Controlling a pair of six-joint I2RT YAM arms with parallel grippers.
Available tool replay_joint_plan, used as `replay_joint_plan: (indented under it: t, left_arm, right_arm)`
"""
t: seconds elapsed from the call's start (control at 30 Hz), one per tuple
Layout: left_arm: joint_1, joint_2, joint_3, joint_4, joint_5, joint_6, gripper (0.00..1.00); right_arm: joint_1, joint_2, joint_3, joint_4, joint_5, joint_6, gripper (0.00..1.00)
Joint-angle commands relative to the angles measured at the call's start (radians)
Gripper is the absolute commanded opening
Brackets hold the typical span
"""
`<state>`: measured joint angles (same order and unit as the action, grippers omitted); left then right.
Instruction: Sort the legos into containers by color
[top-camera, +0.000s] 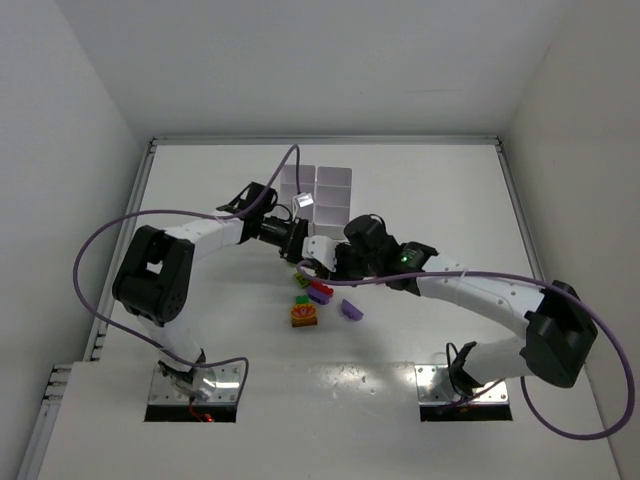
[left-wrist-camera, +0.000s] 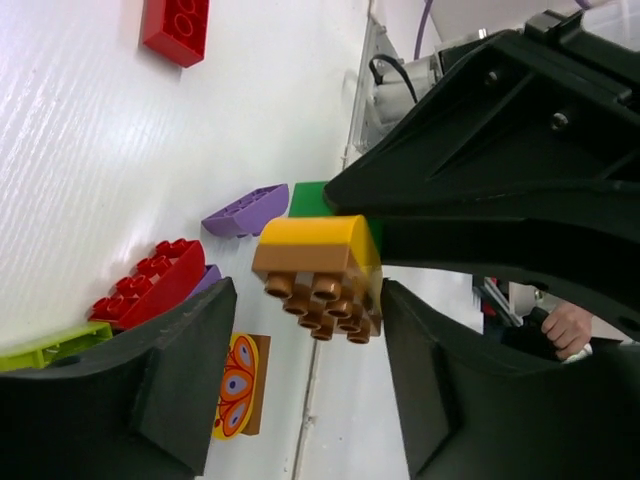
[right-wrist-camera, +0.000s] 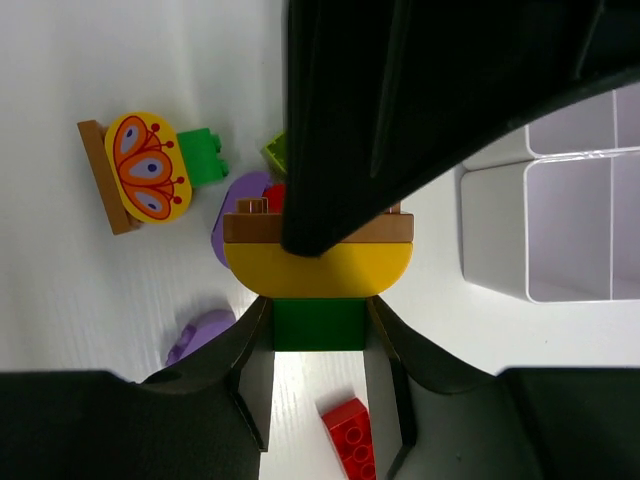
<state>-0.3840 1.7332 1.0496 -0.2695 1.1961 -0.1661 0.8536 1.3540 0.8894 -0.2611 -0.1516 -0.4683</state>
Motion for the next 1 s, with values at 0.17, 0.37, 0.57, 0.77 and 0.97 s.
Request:
replay_joint_plan:
  t: [0.17, 0.37, 0.57, 0.77, 0.97]
  left_arm:
    - [0.002, 0.012, 0.032, 0.019, 0.074, 0.028, 0.12]
    - [0.034, -0.017, -0.016, 0.019, 0.094, 0.037, 0.00]
    - [0.100, -0.026, -0.042, -0.111, 0.074, 0.169, 0.00]
    - [0.100, -0.017, -0.020, -0.177, 0.037, 0.240, 0.00]
    - [0.100, -0.017, -0.011, -0.177, 0.028, 0.249, 0.00]
  right_arm:
    - [0.005, 0.031, 0.059, 0.049, -0.036, 0.020, 0.00]
    - [-0.017, 0.021, -0.003, 0.049, 0.006, 0.008, 0.00]
    - [-0.027, -0.030, -0.072, 0.031, 0.006, -0.001, 0.00]
    - [-0.037, -0.006, -0.081, 0.011, -0.015, -0.001, 0.02]
    - [-0.074, 0.080, 0.043, -0.093, -0.204, 0.109, 0.63]
